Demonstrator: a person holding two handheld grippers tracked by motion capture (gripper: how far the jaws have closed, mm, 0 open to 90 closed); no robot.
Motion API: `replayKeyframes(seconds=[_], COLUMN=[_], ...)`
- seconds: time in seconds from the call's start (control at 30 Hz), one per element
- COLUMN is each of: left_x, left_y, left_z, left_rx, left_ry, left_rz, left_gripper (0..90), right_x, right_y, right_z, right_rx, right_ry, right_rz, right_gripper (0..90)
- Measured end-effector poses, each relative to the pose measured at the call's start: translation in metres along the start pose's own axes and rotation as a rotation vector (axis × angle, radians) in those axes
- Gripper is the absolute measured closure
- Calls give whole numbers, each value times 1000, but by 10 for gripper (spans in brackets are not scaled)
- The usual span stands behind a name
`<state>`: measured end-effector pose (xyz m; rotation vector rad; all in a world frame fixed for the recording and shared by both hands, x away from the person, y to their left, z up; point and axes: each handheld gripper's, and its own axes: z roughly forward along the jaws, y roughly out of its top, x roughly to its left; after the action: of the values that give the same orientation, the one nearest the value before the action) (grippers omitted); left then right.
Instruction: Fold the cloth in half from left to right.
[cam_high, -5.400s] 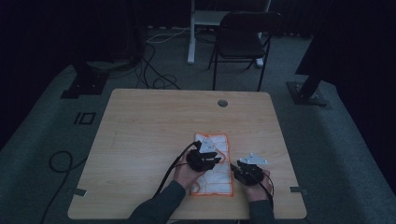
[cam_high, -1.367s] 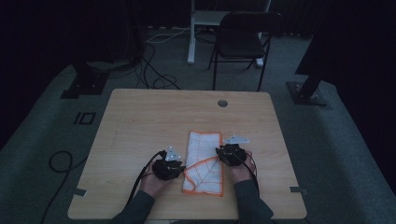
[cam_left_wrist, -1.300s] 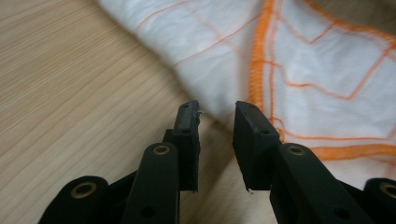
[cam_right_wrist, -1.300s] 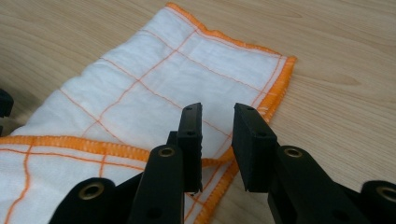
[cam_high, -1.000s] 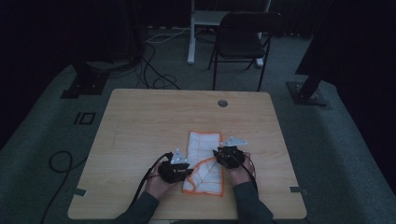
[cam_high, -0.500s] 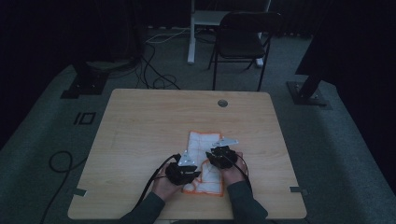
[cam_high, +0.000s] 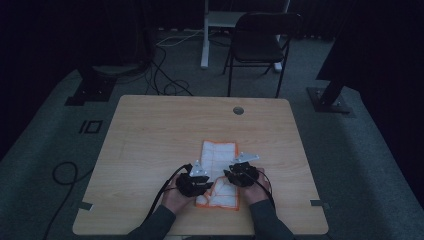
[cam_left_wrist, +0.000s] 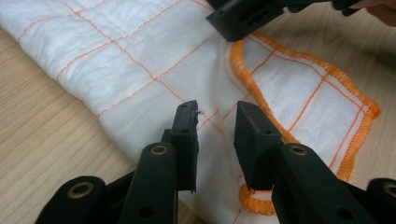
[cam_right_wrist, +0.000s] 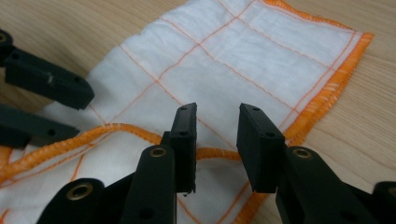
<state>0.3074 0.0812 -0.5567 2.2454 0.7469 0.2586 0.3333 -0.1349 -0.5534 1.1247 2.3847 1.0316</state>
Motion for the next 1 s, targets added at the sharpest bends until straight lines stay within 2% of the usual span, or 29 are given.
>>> replayKeyframes(seconds=[0.1,0.2,0.3,0.63,0.83,1.0], left_x=[0,0,-1,-2,-1,0], left_y=[0,0,0,1,1,1], left_z=[1,3,4,4,3,3], left_rx=[1,6,7,1,3,3], left_ry=[-1,0,1,3,6,12], left_rz=[-3,0,0,1,2,2], left_gripper=[706,706,706,706,706,706], right_x=[0,3,5,17,16,11], right_y=[-1,-1,2,10,8,6], right_z=[-1,-6,-9,-4,-3,-7], right_rx=[-1,-26,-50,-66,-58,-76], right_ry=[0,8,45,87,94,93], right_rz=[0,3,22,2,-2,2], right_gripper=[675,660,652,645,624,615])
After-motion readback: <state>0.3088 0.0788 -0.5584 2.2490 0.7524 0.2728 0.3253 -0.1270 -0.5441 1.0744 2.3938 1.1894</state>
